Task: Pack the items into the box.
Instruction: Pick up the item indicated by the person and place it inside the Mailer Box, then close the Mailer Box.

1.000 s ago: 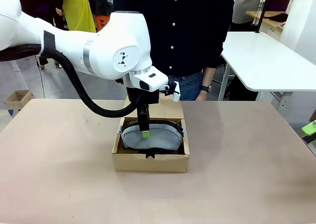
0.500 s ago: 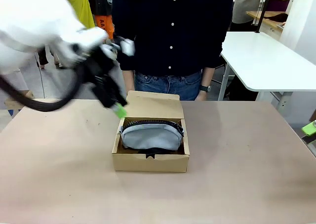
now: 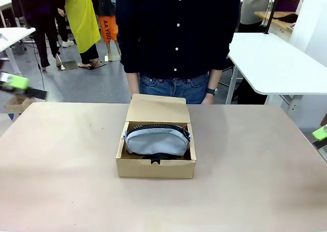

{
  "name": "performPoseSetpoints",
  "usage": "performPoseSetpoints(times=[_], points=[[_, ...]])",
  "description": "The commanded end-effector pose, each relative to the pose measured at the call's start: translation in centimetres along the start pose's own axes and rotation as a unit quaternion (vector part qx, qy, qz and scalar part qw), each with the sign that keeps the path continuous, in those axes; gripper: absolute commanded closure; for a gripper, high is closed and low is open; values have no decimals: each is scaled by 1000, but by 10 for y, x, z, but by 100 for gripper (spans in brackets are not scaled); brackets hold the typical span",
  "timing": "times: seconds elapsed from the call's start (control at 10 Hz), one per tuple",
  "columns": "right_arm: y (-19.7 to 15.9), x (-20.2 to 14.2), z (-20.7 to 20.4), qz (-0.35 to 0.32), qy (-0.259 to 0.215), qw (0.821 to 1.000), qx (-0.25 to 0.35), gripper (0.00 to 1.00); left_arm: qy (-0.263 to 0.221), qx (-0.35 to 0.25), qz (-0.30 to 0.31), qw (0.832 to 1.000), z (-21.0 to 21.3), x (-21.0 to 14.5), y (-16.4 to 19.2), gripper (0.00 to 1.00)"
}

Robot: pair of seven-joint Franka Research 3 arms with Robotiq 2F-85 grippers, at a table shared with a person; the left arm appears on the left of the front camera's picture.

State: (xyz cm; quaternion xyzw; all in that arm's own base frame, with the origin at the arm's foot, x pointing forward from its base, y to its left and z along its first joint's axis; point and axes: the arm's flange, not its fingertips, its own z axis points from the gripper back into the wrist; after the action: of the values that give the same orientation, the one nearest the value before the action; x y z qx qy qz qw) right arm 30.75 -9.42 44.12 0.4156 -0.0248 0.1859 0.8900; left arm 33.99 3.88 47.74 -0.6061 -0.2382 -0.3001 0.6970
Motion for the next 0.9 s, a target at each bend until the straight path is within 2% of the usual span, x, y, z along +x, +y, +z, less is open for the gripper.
performPoseSetpoints(times=[0.0,0.1,0.8], points=[[-1,-2,3,8,6,1000,-1,0,-128,-14,-8,992,27,-47,43,0],[-1,-2,3,8,6,1000,-1,0,0,0,0,1000,0,0,0,0],[-1,-2,3,8,6,1000,-1,0,0,0,0,1000,0,0,0,0]])
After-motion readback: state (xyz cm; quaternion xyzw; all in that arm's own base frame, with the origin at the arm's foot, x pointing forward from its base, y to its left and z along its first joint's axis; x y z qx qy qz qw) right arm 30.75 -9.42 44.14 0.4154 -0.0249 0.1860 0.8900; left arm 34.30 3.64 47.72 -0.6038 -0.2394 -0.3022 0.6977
